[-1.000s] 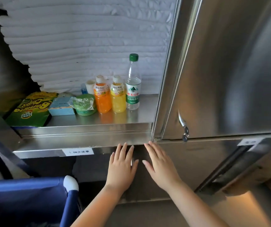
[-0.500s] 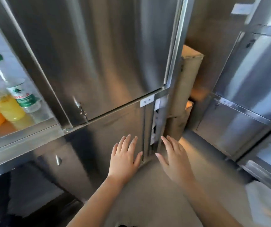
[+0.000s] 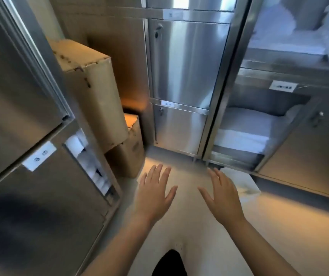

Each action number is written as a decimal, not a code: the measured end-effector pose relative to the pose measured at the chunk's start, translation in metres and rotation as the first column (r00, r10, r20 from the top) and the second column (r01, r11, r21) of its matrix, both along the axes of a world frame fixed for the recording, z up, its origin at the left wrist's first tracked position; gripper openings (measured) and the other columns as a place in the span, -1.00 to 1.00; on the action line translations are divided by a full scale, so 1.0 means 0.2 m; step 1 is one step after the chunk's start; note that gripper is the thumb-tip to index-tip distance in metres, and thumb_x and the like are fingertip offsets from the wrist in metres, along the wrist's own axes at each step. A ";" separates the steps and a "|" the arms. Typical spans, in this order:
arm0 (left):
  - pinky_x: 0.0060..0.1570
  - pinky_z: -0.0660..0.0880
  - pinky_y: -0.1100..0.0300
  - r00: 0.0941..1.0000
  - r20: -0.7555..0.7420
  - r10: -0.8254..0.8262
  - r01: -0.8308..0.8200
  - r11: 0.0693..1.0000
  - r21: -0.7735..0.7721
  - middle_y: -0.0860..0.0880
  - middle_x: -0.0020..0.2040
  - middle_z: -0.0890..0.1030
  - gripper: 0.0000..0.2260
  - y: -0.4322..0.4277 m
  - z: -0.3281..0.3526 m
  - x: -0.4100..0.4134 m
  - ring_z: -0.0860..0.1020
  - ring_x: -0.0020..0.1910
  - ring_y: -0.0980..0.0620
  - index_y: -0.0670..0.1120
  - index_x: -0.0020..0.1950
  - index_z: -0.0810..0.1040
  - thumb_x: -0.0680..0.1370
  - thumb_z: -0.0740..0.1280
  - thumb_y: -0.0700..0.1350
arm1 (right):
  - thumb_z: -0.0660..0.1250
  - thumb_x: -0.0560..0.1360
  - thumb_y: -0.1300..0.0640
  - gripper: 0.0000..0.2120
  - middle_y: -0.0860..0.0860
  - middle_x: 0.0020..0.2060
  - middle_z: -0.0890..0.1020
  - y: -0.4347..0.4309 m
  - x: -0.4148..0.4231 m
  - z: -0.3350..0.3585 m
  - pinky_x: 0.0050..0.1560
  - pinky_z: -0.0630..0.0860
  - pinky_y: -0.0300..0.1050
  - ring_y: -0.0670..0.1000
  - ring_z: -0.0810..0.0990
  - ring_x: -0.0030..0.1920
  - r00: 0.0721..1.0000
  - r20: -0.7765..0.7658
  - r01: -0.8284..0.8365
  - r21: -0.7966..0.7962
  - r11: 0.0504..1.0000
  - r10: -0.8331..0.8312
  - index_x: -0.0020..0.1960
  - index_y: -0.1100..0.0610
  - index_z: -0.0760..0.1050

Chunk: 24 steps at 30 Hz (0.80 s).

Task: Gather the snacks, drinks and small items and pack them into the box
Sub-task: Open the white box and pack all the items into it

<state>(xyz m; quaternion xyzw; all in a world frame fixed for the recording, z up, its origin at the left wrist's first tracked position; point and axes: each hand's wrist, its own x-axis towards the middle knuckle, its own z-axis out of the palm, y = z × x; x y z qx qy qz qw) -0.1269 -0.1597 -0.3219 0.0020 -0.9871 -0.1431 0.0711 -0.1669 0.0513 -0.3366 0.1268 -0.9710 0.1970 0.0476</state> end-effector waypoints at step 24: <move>0.45 -0.08 0.05 0.894 0.259 -0.365 0.391 0.919 -0.053 -0.03 0.54 0.11 -0.47 1.29 -0.75 -1.54 0.02 0.52 -0.03 0.05 0.54 0.04 0.60 0.02 0.17 | 0.01 0.48 -0.30 -0.31 0.08 0.49 0.20 1.38 -1.24 -0.73 0.44 0.13 0.05 0.10 0.16 0.47 0.908 0.292 0.288 0.081 0.954 -0.299 0.49 0.06 0.15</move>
